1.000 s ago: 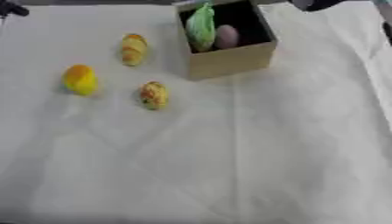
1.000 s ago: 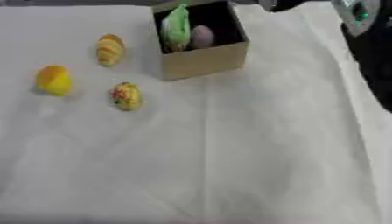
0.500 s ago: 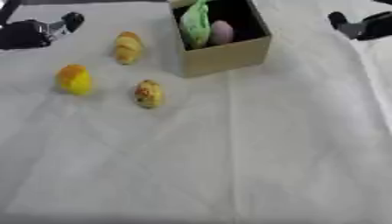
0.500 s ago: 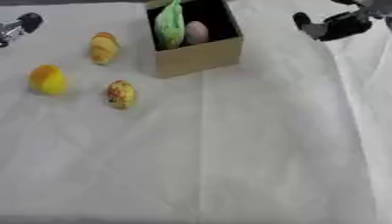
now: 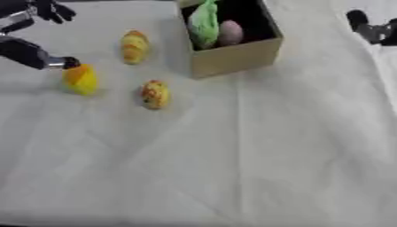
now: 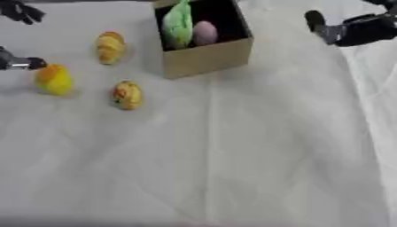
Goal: Pick up objects on the table and place them in the box.
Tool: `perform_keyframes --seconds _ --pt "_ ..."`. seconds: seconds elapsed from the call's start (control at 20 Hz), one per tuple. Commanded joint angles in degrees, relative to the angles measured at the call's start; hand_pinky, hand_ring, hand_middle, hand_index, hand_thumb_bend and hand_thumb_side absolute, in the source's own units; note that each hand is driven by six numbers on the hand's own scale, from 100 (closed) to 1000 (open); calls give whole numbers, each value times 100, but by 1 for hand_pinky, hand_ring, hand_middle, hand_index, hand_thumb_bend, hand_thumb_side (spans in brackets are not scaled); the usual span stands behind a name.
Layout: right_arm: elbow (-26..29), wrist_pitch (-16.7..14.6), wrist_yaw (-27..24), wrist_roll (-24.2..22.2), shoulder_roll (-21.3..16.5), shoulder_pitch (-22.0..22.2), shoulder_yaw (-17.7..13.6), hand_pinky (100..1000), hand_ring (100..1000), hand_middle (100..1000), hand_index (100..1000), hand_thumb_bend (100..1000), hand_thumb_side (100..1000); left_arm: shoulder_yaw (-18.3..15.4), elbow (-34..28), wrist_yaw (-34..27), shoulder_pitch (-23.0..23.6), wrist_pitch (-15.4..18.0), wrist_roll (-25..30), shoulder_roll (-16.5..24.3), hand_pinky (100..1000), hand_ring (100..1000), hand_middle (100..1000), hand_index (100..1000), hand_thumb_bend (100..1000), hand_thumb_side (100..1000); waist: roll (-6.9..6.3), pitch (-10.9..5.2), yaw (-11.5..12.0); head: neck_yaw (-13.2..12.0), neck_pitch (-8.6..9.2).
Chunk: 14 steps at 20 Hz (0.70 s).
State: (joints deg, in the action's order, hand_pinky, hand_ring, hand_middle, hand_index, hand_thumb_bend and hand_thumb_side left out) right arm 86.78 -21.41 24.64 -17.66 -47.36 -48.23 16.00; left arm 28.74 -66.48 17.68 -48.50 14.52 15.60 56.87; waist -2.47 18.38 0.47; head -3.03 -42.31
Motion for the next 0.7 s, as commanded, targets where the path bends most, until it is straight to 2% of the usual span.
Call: perform_keyframes --seconds 0.05,0.35,0.55,0.7 --pt "361 321 -350 -147 -304 -40 -127 885 807 706 818 100 308 -72 386 324 -217 292 319 52 858 811 785 915 580 485 3 -137 24 48 22" --pt "711 868 -681 -274 -327 21 -149 885 800 696 811 100 319 -236 395 902 -34 868 897 50 855 806 779 902 601 446 -3 -139 101 116 21" --pt "856 1015 -796 -261 -323 61 -172 884 794 687 805 100 334 -480 776 1293 -205 1259 1288 -129 844 801 775 900 619 381 21 -130 92 117 48" --pt "914 1062 -865 -245 -342 110 -191 884 794 687 804 100 345 -692 1157 1561 -429 1483 1565 -353 842 799 773 896 613 365 39 -118 94 123 64"
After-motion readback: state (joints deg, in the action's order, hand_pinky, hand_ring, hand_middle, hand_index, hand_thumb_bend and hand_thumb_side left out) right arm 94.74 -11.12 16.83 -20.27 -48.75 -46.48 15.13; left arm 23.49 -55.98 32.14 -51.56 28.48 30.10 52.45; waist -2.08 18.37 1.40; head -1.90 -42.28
